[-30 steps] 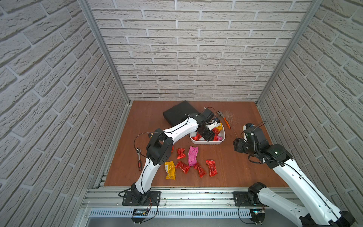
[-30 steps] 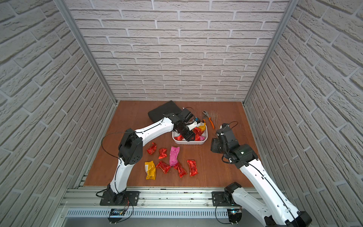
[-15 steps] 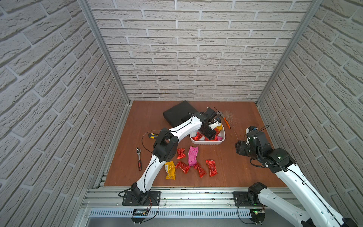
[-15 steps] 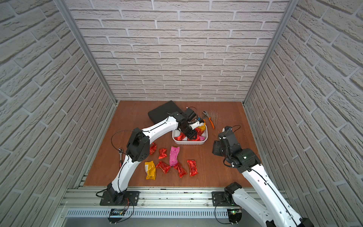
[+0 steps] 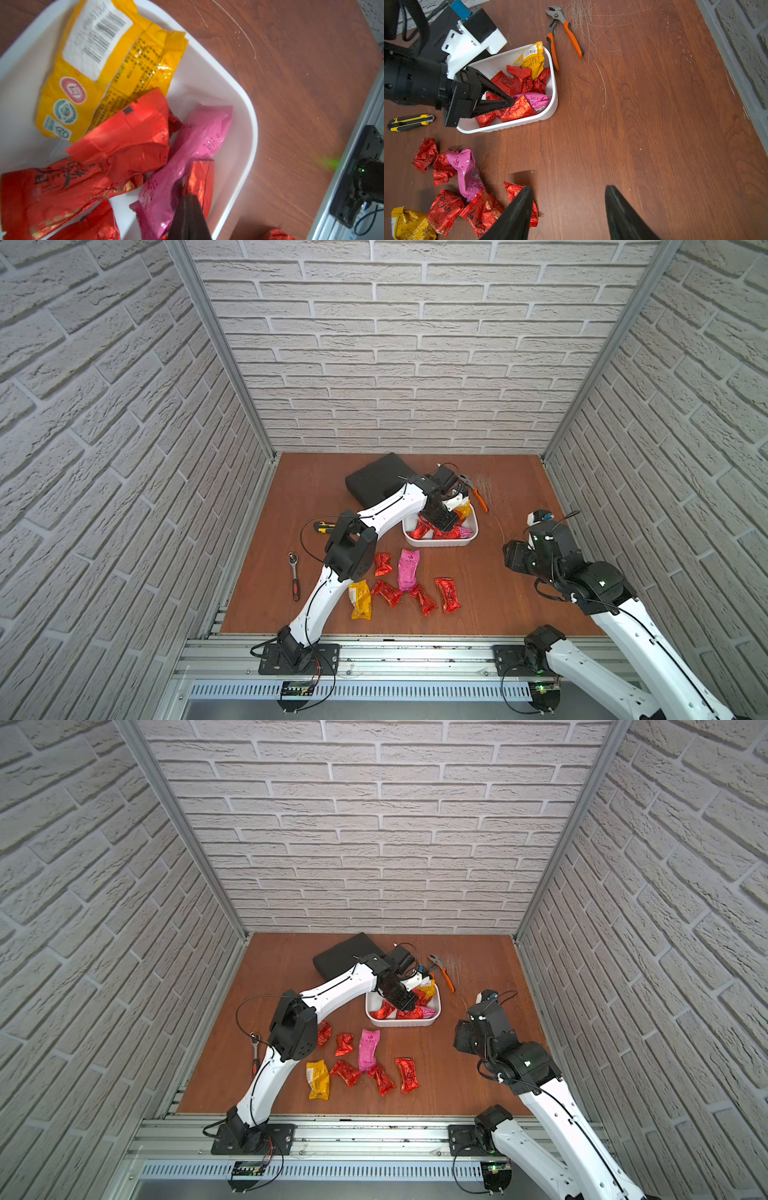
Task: Take the tea bags out of the storage box
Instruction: Pick up the tea bag from the storage box.
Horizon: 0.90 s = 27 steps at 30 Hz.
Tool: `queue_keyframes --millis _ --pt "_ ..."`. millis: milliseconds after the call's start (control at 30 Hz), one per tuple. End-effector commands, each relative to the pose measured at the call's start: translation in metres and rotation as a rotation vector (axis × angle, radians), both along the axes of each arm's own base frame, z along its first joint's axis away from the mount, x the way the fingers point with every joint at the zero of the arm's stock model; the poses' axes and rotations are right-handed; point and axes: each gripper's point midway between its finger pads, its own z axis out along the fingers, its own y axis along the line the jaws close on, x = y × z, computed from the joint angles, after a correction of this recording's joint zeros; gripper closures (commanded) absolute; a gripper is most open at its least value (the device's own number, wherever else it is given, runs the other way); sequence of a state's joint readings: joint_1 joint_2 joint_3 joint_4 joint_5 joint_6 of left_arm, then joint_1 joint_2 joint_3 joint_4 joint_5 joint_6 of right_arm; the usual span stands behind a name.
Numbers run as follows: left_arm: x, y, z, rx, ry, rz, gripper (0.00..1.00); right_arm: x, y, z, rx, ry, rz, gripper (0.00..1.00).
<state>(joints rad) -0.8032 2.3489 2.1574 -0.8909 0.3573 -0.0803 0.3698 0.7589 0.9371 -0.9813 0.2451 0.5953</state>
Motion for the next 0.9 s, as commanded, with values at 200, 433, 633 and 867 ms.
queue_keyframes --millis 200,433,633,867 --pt "0.02 0.017 0.067 -0.14 -0.091 0.149 1.0 0.007 0.007 -0.002 0.054 -0.014 -0.007 0.4" --pt "0.041 0.035 0.102 -0.334 -0.075 0.347 1.0 0.03 0.061 -0.009 0.238 -0.004 0.167 0.39" --pt "0.051 0.042 0.119 -0.48 0.006 0.476 1.0 0.067 0.112 -0.003 0.458 -0.051 0.281 0.34" --pt "0.06 0.045 0.134 -0.623 0.078 0.576 1.0 0.111 0.135 0.008 0.644 -0.113 0.306 0.28"
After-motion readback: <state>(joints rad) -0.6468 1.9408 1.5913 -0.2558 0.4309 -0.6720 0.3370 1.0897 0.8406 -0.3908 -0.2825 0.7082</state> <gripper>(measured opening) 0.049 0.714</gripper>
